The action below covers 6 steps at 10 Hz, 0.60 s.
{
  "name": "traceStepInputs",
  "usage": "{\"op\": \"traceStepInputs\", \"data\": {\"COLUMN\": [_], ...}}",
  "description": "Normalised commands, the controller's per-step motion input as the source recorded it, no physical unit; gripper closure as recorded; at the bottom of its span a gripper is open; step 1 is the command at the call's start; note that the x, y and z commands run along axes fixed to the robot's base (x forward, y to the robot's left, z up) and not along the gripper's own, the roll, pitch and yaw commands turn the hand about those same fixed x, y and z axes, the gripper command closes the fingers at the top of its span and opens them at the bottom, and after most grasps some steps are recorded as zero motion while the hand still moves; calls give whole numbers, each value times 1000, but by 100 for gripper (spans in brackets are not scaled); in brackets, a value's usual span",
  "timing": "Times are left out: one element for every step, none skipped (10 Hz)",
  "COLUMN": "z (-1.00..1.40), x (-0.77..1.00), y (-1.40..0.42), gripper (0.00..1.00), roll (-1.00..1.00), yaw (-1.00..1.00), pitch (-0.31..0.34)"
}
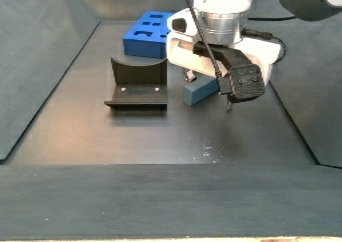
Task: Pick up the rectangle object. Move up. Place the rectangle object on the fixture. Regrasp the rectangle object. Move to above the board. Insert the rectangle object.
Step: Pick up the rectangle object.
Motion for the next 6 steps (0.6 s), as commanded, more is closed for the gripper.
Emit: {"op": "traceStepInputs", "data": {"z": [-380,-137,0,-203,0,0], "x": [-534,-83,0,40,0,0], "y": [-666,-411,0,266,103,0], "gripper": [0,0,100,100,100,100], "roll": [174,151,0,-611,-283,-37], "yaw": [0,11,0,0,0,0], "pitch": [-609,-174,0,20,-83,0]}}
